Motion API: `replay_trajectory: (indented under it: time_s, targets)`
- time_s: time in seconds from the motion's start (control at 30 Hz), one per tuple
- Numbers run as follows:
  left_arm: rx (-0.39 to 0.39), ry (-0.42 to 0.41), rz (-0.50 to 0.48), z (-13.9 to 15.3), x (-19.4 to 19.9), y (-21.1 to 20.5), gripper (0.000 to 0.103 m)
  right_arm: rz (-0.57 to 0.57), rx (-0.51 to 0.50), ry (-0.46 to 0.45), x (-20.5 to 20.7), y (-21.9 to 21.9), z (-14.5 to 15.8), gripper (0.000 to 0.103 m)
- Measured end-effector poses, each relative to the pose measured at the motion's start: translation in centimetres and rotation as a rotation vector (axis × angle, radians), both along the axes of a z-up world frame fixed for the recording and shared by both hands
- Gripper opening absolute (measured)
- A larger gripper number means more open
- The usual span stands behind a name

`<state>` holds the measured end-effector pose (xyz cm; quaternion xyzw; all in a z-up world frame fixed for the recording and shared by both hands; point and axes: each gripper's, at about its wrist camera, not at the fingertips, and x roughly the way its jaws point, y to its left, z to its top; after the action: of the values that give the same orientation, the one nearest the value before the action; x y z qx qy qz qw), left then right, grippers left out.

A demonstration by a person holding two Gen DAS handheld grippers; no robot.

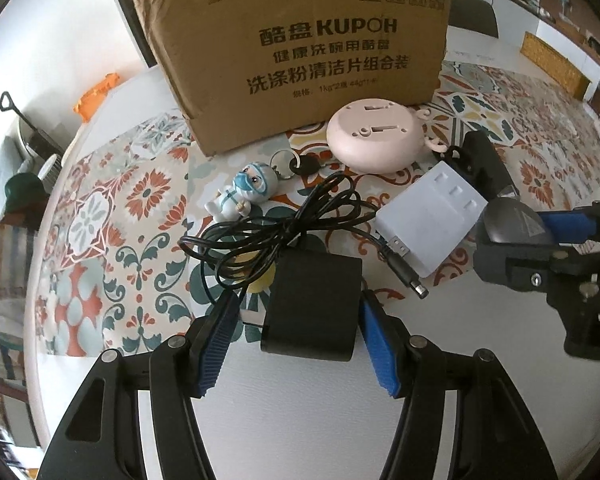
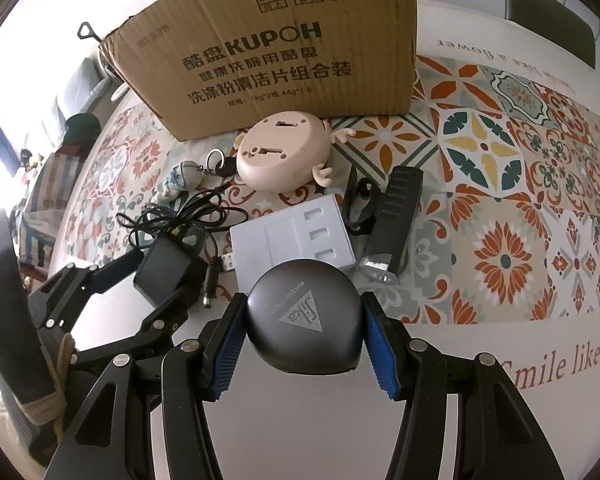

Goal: Organize rigid objects
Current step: 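Lift the black adapter and grey device toward the box with both grippers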

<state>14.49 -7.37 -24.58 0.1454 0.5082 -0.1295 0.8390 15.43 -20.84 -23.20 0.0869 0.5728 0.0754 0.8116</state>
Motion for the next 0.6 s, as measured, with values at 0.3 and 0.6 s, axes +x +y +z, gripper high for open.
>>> replay_trajectory:
  time_s: [0.3,0.6]
  targets:
    - [0.104,-0.017,-0.037,0.3,-0.2,-1.2,0.061,0.006,0.022,0.026,-0.5,0.1,-0.2,0.056]
    - [0.087,0.034,-0.019,0.1,0.6,-0.9,0.061,-0.004,0.04,0.035,0.0,-0.4,-0.2,0.056]
